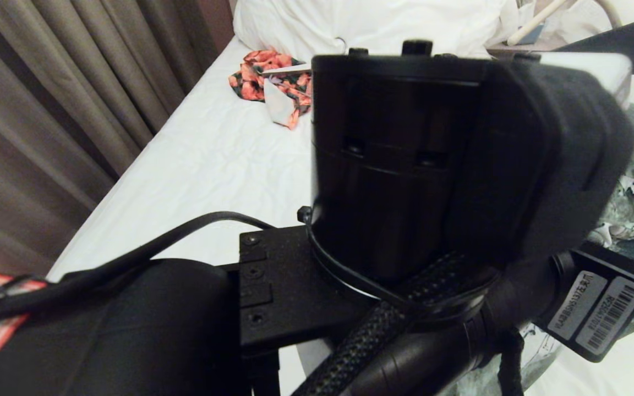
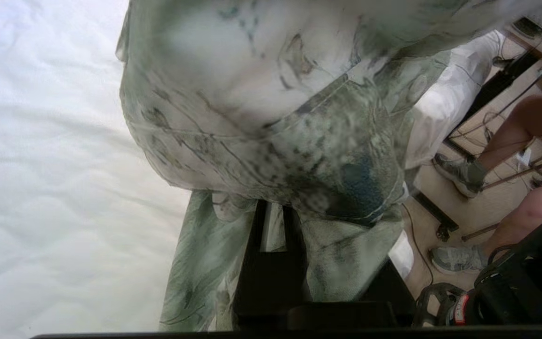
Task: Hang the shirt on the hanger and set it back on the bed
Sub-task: Take the clothes hanger out of the clothes
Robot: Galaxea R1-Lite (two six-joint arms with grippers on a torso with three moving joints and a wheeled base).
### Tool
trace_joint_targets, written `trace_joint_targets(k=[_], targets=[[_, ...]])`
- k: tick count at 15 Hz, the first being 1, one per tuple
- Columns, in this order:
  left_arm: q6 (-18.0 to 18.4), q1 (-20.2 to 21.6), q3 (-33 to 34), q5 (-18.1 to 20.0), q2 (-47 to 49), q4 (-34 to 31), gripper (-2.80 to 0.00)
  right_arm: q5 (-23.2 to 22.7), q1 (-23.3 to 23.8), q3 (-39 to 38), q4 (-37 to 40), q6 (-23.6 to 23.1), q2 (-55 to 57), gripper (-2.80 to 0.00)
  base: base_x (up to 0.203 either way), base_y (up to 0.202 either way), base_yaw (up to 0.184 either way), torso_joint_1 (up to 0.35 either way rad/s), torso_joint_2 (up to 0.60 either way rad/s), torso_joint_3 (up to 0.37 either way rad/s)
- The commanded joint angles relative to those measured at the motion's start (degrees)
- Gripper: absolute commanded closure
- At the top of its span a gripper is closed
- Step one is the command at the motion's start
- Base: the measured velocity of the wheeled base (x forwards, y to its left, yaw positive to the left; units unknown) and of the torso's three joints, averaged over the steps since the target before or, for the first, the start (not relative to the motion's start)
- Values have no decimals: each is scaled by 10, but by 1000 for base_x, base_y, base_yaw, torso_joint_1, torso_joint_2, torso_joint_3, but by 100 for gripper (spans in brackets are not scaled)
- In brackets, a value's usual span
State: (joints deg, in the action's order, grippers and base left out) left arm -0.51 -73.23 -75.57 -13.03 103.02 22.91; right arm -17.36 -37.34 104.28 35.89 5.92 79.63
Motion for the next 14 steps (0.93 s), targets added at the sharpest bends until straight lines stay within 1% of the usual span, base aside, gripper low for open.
trace_joint_targets(k=[1, 2, 8, 13, 14], targets=[[2, -2, 0, -2, 5, -1, -280, -1, 0, -2, -1, 1, -9, 0, 0, 0, 0, 0, 0, 0], [2, -7, 0, -2, 5, -1, -280, -1, 0, -3, -1, 1, -10, 0, 0, 0, 0, 0, 0, 0], [1, -8, 0, -2, 8, -1, -280, -1, 1, -11, -1, 1, -18, 0, 0, 0, 0, 0, 0, 0], [4, -5, -3, -10, 9, -1, -280, -1, 1, -13, -9, -3, -18, 0, 0, 0, 0, 0, 0, 0], [5, -4, -4, -19, 9, -1, -280, -2, 2, -16, -10, -4, -18, 0, 0, 0, 0, 0, 0, 0]])
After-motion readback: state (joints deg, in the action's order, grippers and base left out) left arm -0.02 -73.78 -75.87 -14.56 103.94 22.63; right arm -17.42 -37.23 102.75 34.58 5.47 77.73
